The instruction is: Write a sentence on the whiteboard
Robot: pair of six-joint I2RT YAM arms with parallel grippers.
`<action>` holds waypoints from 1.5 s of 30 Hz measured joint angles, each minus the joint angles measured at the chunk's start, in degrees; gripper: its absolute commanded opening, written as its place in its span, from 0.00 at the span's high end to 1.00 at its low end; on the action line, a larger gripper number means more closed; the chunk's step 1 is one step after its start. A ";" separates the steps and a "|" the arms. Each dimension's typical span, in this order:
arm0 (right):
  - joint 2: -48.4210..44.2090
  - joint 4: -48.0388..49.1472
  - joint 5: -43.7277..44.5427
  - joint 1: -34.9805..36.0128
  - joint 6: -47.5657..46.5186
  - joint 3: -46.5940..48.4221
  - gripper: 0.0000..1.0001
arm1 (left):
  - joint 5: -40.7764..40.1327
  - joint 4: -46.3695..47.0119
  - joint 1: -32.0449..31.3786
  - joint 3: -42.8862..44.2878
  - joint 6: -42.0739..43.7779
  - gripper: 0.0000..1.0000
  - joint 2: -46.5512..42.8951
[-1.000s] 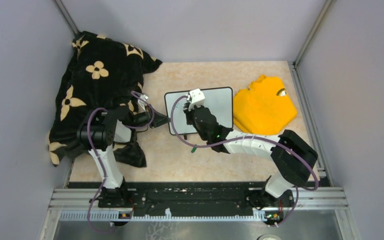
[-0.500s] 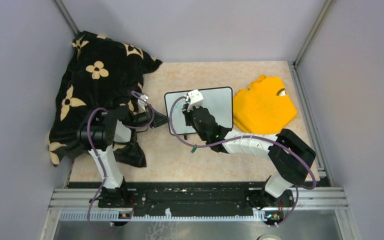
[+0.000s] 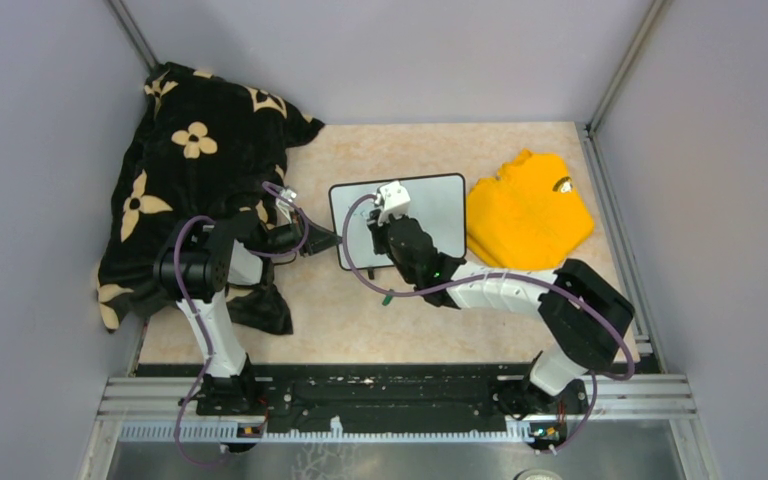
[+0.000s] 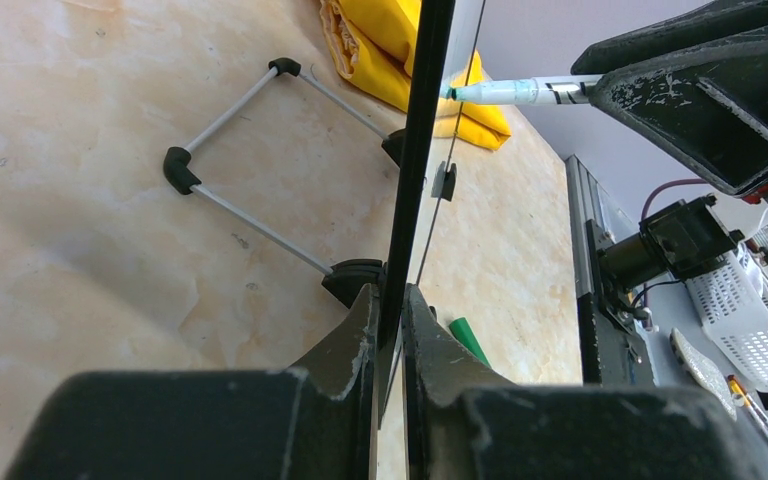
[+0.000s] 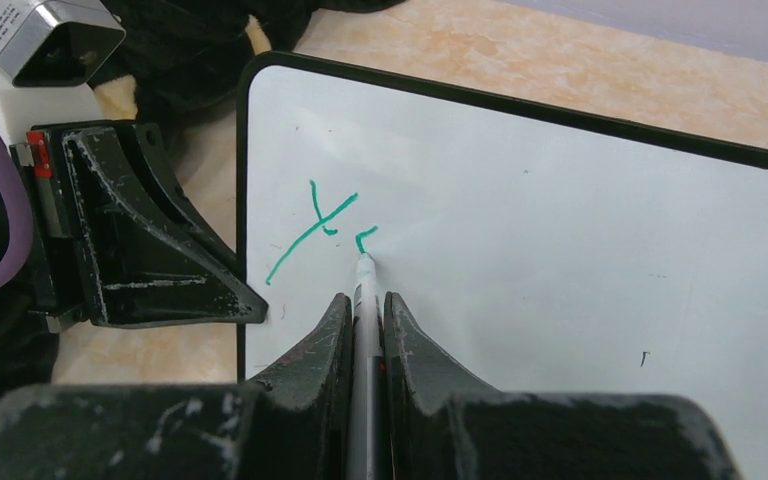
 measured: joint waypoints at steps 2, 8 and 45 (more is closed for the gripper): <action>-0.22 0.00 0.04 -0.04 0.00 -0.28 1.00 | 0.00 -0.04 0.00 0.00 0.04 1.00 -0.07; -1.03 0.02 0.50 -0.39 -0.02 -0.90 1.00 | -0.02 -0.09 0.00 0.00 0.20 1.00 -0.09; -1.31 0.07 -1.22 -1.46 -1.16 0.15 1.00 | 0.11 -0.13 -0.02 0.02 0.37 1.00 -0.09</action>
